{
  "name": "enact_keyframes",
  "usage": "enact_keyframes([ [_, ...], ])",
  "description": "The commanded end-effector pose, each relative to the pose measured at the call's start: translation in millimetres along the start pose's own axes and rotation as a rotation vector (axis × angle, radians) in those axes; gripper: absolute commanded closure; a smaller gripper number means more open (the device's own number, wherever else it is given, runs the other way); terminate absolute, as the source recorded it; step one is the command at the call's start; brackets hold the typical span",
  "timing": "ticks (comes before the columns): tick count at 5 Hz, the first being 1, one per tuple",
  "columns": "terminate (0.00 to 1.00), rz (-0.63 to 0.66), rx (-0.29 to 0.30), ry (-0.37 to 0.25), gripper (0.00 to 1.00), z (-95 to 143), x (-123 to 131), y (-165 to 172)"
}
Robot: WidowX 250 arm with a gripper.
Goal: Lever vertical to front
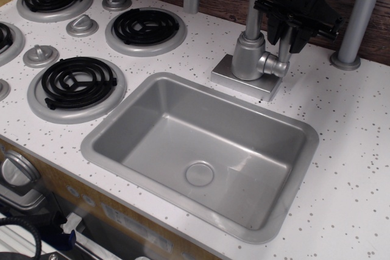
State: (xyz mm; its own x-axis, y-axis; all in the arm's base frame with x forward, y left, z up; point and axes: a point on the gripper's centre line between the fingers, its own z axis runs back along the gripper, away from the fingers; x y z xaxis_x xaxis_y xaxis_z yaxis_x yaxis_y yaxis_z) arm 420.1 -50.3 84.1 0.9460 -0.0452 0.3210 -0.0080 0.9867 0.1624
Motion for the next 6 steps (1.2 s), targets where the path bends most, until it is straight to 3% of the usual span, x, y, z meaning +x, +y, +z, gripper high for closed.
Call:
enact_keyframes([
  [1, 0.0, 0.036, 0.003, -0.045, 1.0, 21.5, 12.1, 3.4],
  [3, 0.0, 0.084, -0.025, 0.053, 1.0, 19.9, -12.3, -2.8],
  [6, 0.0, 0.129, -0.092, 0.15, 1.0, -4.1, -47.1, -13.9],
])
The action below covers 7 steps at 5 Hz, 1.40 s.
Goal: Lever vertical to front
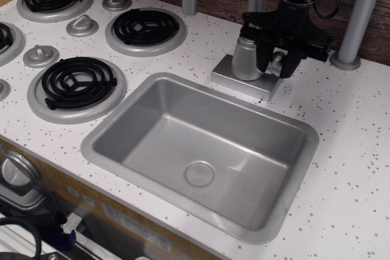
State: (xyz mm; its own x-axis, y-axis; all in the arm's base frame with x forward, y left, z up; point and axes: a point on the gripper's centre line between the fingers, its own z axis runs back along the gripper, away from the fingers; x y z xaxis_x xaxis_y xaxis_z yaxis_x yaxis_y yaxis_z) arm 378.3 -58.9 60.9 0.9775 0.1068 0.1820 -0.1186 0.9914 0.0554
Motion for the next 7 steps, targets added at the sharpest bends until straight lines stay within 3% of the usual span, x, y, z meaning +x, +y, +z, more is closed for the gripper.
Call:
enact_keyframes([
  [1, 0.0, -0.007, -0.035, 0.007, 1.0, -13.1, -2.7, -2.2],
  [3, 0.0, -0.002, -0.045, 0.015, 1.0, -23.3, -3.9, -2.1],
  [4, 0.0, 0.015, -0.012, 0.021, 0.0, -0.7, -6.7, -1.7],
  [6, 0.0, 0.053, 0.048, 0.021, 0.0, 40.2, -21.0, 5.8],
  [7, 1.0, 0.057, 0.065, 0.023, 0.0, 54.1, -22.5, 3.5],
])
